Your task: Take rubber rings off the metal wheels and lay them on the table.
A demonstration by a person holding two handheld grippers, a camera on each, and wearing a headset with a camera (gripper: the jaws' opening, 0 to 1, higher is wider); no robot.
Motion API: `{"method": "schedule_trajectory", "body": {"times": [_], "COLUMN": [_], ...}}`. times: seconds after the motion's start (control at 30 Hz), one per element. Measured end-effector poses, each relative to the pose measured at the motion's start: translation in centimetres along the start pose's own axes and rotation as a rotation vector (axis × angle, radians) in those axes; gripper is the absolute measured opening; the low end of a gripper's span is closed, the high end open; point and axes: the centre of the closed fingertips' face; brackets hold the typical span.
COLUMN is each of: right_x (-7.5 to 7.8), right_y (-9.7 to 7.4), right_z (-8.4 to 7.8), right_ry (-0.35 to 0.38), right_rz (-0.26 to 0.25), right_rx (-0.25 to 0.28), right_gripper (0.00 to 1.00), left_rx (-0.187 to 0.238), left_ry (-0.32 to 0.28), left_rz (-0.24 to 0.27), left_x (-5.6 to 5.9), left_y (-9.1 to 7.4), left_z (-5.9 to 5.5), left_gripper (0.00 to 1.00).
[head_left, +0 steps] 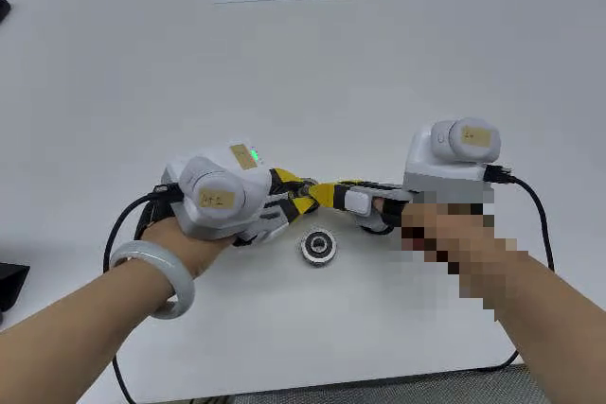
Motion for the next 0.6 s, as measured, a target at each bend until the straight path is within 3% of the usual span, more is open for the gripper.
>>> {"method": "schedule_trajectory", "body": {"times": [0.07,0.4,0.6], "right_x": [0.03,0.34,0.15], "right_y": [0.02,-0.07,-0.04], "right_z": [0.11,0.25,0.14], "right_ry": [0.001,0.005,0.007], "right_rz": [0.001,-0.001,0.0], "right_rx": [0.004,0.01,0.008], "right_gripper": [0.22,0.21,0.21], "left_rx": [-0.008,-0.014,-0.003], "left_ry": [0.011,0.003,-0.042], "left_rz": [-0.003,0.003,0.002], "left_x": [0.21,-0.08,-0.31], "left_y": [0.08,0.15,0.04], "left_z": [-0.11,-0.15,-0.17], "left_gripper": [0.24,0.2,0.18]}}
Point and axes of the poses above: the centre of the closed fingertips' face, and the gripper's own axes: y roughly forward along the fingers, x roughly to its right, z roughly out of its top
